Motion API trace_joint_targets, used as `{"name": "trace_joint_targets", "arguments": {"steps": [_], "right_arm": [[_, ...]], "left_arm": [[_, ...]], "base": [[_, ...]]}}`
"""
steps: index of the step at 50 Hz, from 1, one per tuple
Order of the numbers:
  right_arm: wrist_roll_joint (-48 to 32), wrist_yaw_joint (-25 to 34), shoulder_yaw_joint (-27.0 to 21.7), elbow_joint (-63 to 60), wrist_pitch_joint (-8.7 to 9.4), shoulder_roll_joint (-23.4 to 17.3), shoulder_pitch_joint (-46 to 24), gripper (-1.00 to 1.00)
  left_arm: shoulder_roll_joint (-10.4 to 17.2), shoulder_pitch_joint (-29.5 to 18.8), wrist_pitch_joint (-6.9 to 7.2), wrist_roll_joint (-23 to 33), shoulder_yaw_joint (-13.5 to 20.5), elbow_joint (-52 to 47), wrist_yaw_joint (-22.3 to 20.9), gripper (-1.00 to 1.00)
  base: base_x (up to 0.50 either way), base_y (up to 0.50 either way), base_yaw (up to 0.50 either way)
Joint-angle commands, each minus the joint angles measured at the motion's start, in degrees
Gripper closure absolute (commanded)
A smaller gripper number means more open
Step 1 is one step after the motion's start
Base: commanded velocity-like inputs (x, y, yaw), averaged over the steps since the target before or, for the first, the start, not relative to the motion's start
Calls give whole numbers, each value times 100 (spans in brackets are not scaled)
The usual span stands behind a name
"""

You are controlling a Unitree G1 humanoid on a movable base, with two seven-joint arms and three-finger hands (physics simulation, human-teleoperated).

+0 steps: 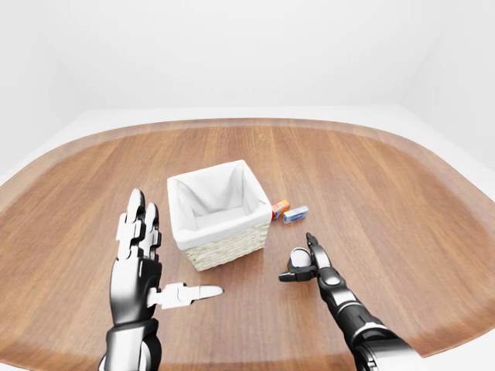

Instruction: Pick up the alphabet soup and put it in the basket.

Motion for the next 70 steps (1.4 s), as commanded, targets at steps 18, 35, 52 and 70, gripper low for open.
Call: {"name": "trace_joint_targets", "arguments": {"steps": [18, 35, 52, 70], "right_arm": [[-506, -433, 0, 1021, 0, 127, -30, -100], [-939, -771, 20, 1174, 0, 160, -22, -100], [-996, -805, 16, 1132, 0, 165, 5, 100], [-907, -735, 26, 945, 0, 139, 15, 100]], "left_arm": [[6, 112, 3, -48, -41, -119, -48, -100], [13, 114, 21, -79, -46, -124, -53, -100], [11, 166, 28, -117, -55, -186, -72, -100], [12, 116, 103, -116, -50, -189, -65, -100]], "base": [[0, 0, 0], [0, 0, 0], [0, 0, 0], [0, 0, 0]]}}
